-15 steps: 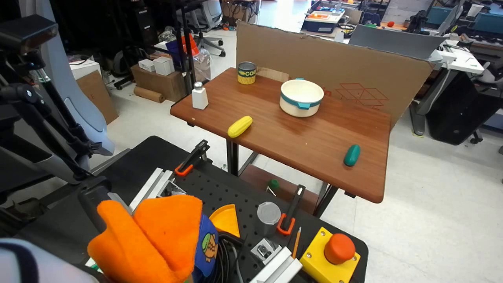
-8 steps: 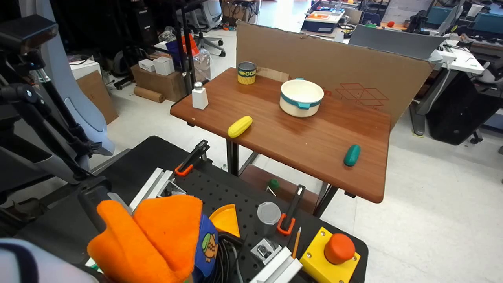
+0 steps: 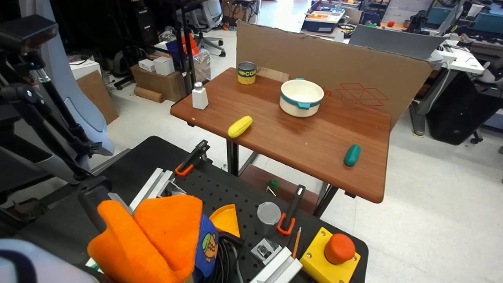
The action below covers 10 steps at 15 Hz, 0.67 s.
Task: Move the bowl to the right
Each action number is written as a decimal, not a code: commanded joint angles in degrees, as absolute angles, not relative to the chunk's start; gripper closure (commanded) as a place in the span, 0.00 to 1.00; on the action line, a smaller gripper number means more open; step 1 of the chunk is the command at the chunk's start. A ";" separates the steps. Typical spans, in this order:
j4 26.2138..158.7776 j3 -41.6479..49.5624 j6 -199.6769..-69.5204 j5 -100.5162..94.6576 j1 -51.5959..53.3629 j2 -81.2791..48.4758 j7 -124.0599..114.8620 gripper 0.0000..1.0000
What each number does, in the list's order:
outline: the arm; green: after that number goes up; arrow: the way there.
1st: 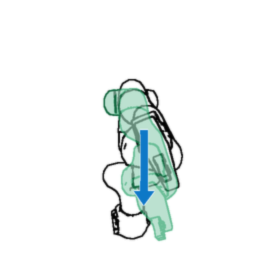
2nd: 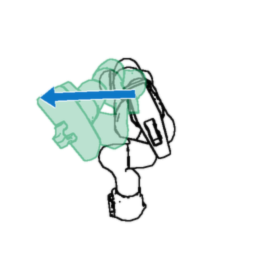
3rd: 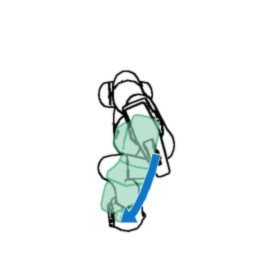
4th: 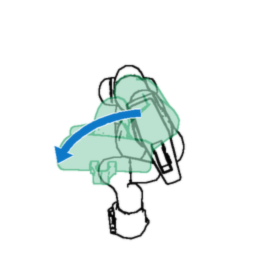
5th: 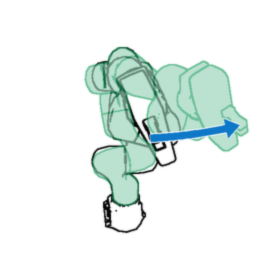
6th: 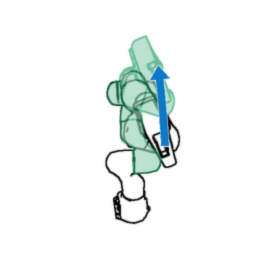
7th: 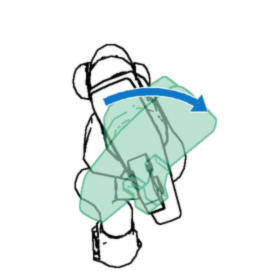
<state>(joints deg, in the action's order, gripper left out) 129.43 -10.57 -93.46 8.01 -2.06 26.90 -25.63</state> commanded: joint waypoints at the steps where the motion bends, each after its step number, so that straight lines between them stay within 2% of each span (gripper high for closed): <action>1: 121.60 -10.68 -96.85 2.72 -2.68 15.88 -27.43 0.00; 10: 101.62 -6.53 -103.61 1.51 0.39 -11.12 -34.67 0.00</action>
<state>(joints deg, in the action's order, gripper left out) 109.91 -8.77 -103.64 3.64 -1.97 -2.48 -31.34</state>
